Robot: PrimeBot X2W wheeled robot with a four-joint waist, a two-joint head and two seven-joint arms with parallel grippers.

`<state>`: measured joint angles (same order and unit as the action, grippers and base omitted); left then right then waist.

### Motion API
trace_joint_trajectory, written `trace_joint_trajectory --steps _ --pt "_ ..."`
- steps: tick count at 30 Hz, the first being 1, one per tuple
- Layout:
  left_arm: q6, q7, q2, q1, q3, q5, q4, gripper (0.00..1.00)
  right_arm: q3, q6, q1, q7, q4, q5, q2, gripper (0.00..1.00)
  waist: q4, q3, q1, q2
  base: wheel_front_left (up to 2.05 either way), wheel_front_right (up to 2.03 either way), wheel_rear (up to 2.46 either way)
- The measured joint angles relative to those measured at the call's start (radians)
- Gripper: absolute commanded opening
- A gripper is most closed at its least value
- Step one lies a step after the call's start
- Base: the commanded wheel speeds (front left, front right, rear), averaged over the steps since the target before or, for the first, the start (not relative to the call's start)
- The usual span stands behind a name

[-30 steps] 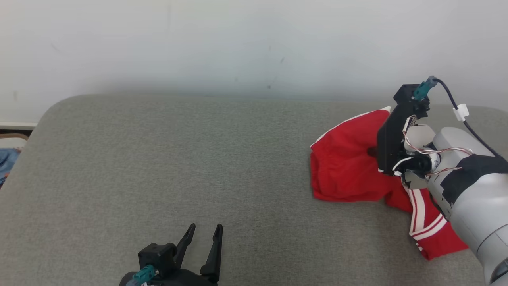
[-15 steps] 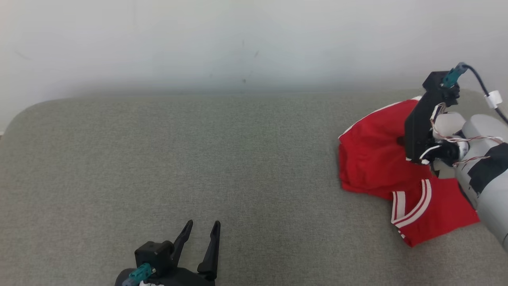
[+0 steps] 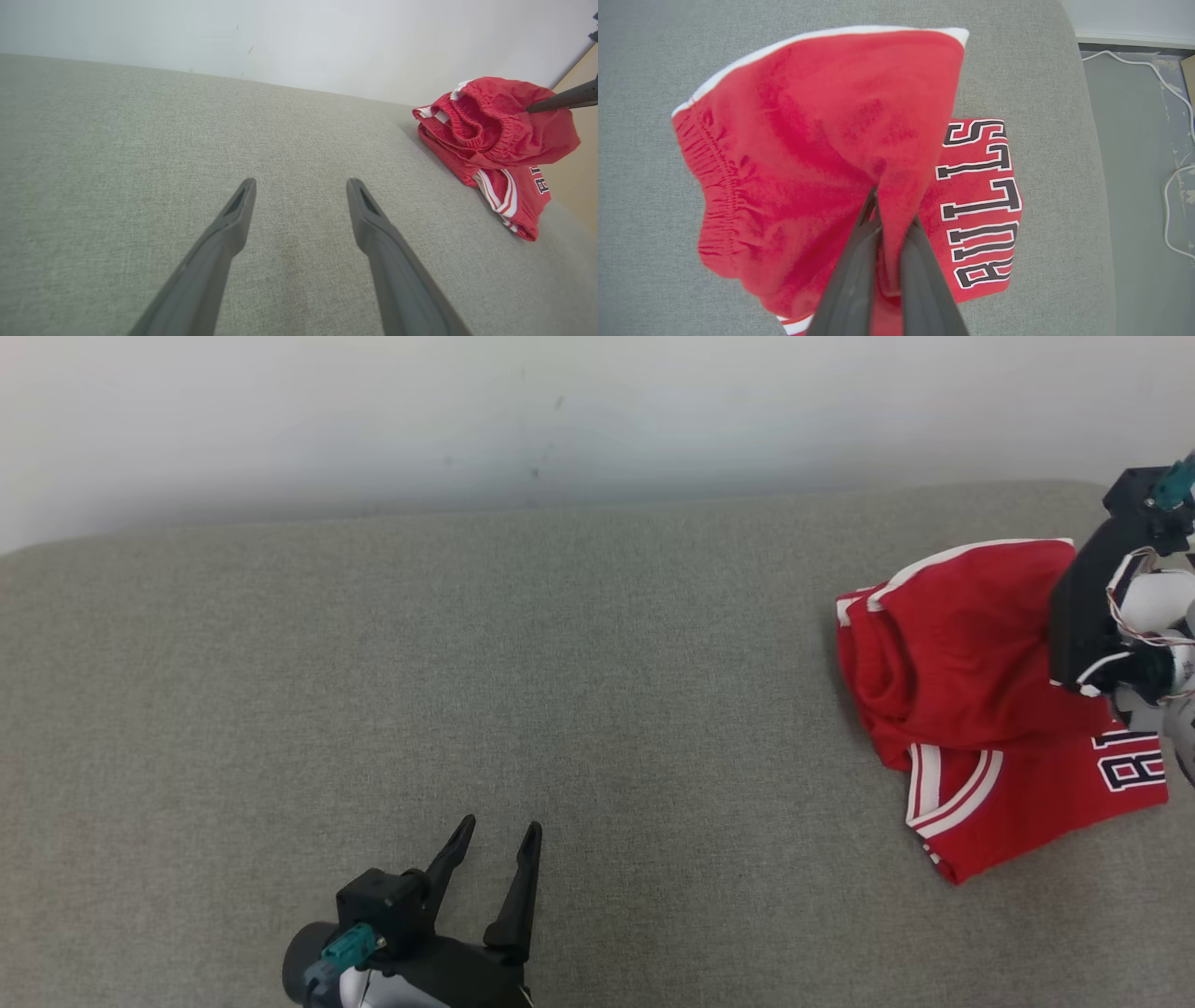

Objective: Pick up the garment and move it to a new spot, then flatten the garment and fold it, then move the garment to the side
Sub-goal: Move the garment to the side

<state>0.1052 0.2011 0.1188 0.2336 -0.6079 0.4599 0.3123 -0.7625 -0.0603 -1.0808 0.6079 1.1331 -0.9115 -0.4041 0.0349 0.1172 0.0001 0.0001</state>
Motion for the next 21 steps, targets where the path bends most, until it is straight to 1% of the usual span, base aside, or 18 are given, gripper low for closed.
trace_joint_trajectory --steps 5,6,14,18,20,21 --pt "-0.001 -0.013 -0.007 0.028 -0.018 -0.008 -0.005 1.00 -0.016 0.010 0.000 -0.016 0.021 0.018 -0.039 0.00 0.004 0.034 0.0000 0.0000 0.00 0.00 0.00" --pt "-0.002 -0.015 -0.008 0.034 -0.019 -0.008 -0.005 1.00 -0.018 0.016 0.001 -0.023 0.025 0.021 -0.043 0.00 0.007 0.039 0.0000 0.0000 0.00 0.00 0.00" --pt "-0.009 -0.017 -0.011 0.045 -0.019 -0.008 -0.005 1.00 -0.055 0.027 0.001 -0.055 0.037 0.078 -0.061 0.00 0.045 0.075 0.0000 0.0000 0.00 0.00 0.00" --pt "-0.009 -0.017 -0.010 0.048 -0.014 -0.008 -0.006 1.00 -0.087 0.039 0.001 -0.055 0.056 0.115 -0.072 0.00 0.060 0.094 -0.0001 0.0001 0.00 0.00 0.00" --pt "-0.009 -0.017 -0.008 0.050 -0.011 -0.008 -0.002 1.00 -0.089 0.044 0.001 -0.057 0.060 0.115 -0.073 0.00 0.066 0.101 0.0000 0.0001 0.00 0.00 0.00" --pt "-0.009 -0.017 -0.007 0.050 -0.009 -0.008 -0.001 1.00 -0.097 0.044 0.001 -0.063 0.060 0.125 -0.073 0.05 0.068 0.103 0.0000 0.0001 0.00 0.00 0.00"
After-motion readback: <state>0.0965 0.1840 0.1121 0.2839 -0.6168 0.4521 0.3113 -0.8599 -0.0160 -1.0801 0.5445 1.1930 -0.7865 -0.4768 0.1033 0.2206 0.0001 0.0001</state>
